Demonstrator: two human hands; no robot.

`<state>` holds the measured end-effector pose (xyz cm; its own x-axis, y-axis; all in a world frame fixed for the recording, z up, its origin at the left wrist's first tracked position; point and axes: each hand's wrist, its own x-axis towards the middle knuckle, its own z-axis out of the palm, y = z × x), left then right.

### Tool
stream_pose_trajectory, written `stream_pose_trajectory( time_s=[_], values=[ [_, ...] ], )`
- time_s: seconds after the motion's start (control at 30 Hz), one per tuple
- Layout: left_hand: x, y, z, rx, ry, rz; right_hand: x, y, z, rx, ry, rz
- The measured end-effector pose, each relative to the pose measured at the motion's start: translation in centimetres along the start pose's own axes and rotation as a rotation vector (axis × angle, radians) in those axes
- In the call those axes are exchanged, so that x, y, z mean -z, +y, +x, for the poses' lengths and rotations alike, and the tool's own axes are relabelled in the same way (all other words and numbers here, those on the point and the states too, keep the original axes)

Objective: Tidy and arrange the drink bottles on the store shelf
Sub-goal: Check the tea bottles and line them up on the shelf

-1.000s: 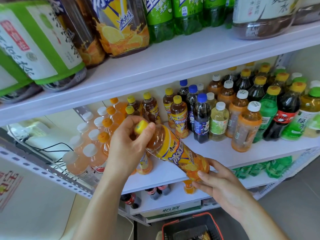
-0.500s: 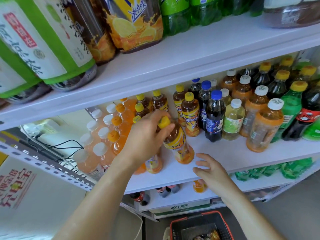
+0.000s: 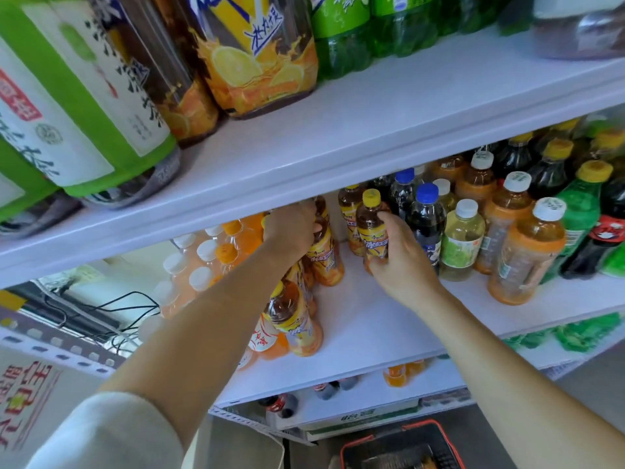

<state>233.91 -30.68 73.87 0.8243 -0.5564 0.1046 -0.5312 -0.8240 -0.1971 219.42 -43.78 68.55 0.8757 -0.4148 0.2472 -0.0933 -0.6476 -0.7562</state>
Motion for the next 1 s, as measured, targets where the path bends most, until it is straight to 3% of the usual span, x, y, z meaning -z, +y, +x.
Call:
stream_pose_trajectory(
  time_s=[0.27,0.37,0.47,0.63,0.73,0.83,0.9,1.0],
  values=[
    [-0.6,0.5,0.8,-0.014,0.042,-0.017,-0.1,-0.8,5.3,0.063,-0.086,-0.259],
    [-0.3,0.6,0.6,-0.004,-0.030,-0.029,-0.3,-1.3,6.6,0.117,-0.104,-0.371],
    [-0.3,0.9,-0.1,0.005,-0.083,-0.041,-0.1,-1.6,6.8,0.055,-0.093,-0.443],
    [0.7,1.6,-2.4,0.004,0.098,-0.060,0.7,-1.5,4.9,0.141,-0.002,-0.476],
    [1.4,2.9,-5.2,-0.072,0.241,-0.392,1.5,-1.2,2.1,0.171,-0.005,-0.321],
    [1.4,4.7,-8.7,-0.102,0.248,-0.808,3.1,-1.3,-0.6,0.192,0.070,-0.117],
    [1.2,5.8,-10.9,-0.111,0.126,-0.957,5.0,-1.2,-2.2,0.189,0.081,0.005],
    [0.9,7.0,-14.1,-0.098,-0.269,-1.302,8.4,-1.5,-4.6,0.083,-0.046,0.377]
  ],
)
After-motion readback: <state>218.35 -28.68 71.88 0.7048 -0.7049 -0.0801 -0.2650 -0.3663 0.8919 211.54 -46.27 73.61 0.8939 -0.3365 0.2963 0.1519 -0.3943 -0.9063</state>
